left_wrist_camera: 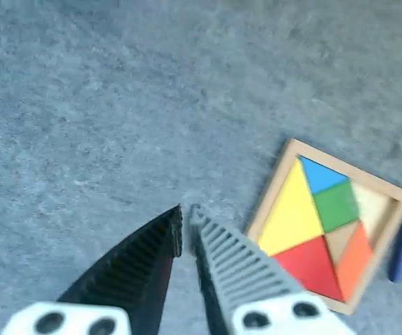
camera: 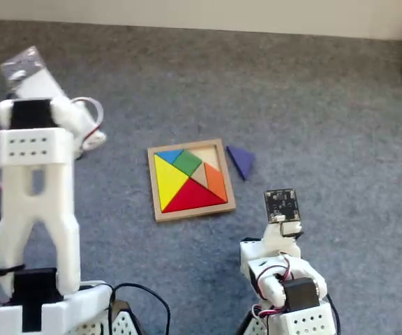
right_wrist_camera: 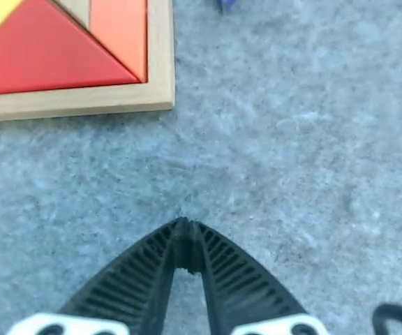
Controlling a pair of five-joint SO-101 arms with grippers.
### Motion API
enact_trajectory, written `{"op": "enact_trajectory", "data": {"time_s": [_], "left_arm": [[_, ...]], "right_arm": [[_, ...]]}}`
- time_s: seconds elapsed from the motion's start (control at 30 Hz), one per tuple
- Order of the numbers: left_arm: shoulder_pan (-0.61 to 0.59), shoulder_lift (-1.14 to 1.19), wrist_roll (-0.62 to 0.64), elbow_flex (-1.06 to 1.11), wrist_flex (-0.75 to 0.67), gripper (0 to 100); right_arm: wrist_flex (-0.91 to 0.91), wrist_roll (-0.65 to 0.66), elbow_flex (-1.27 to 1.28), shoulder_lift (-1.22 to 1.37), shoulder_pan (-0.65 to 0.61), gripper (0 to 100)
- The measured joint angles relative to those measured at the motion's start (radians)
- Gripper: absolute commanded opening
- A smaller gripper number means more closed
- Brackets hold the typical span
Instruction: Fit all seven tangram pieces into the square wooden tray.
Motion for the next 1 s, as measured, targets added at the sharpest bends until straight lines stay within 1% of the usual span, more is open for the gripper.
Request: {"op": "enact_trajectory", "data": {"time_s": [0.07, 0.23, 0.3, 0.47, 0.57, 0.87, 0.93, 1.0], "left_arm": [[-0.025, -0.017, -0.032, 0.035, 0.000, 1], [-0.032, -0.126, -0.095, 0.181, -0.015, 1], [-0.032, -0.198, -0.101, 0.256, -0.064, 1], [-0.034, -0.397, -0.101, 0.486, -0.241, 1], [-0.034, -0.470, -0.101, 0.597, -0.301, 1], [-0.034, -0.499, -0.107, 0.761, -0.354, 1], [-0.034, -0.503, -0.124, 0.821, -0.408, 1], [-0.034, -0.503, -0.155, 0.899, -0.493, 1]], "right_arm": [[0.000, 0.000, 0.000, 0.000, 0.000, 0.4], [0.000, 0.000, 0.000, 0.000, 0.000, 0.4], [0.000, 0.000, 0.000, 0.000, 0.000, 0.4], [0.000, 0.000, 0.000, 0.000, 0.000, 0.4], [0.000, 0.000, 0.002, 0.000, -0.002, 0.4], [0.000, 0.000, 0.002, 0.000, -0.002, 0.4], [0.000, 0.000, 0.002, 0.000, -0.002, 0.4], [0.000, 0.000, 0.002, 0.000, -0.002, 0.4]]}}
